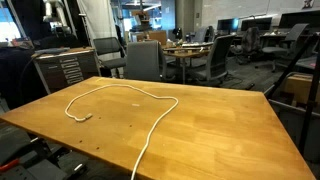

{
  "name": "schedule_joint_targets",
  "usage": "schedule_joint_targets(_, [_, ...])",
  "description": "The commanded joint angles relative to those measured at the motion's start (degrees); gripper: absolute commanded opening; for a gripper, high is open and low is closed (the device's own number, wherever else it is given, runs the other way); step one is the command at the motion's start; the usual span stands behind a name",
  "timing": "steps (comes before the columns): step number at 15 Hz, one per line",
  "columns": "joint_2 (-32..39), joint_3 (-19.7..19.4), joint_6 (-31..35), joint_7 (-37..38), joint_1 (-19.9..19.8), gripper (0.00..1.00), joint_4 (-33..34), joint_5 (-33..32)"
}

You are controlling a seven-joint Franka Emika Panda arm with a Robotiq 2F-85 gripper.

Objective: Tie a knot

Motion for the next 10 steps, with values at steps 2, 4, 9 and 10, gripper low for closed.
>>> schedule_joint_targets(2, [0.12,1.58,-0.22,-0.58,-1.96,1.0,0.48,0.56])
schedule_joint_targets(4, [-0.04,1.57,-0.22,-0.59,-1.96,1.0,0.72,0.57])
schedule_joint_targets(9, [-0.04,1.57,-0.22,-0.58,-1.96,1.0,0.74,0.57])
schedule_joint_targets(10, [-1.92,2.72,3.8,-0.99,-2.09,1.0,-0.35,-1.54])
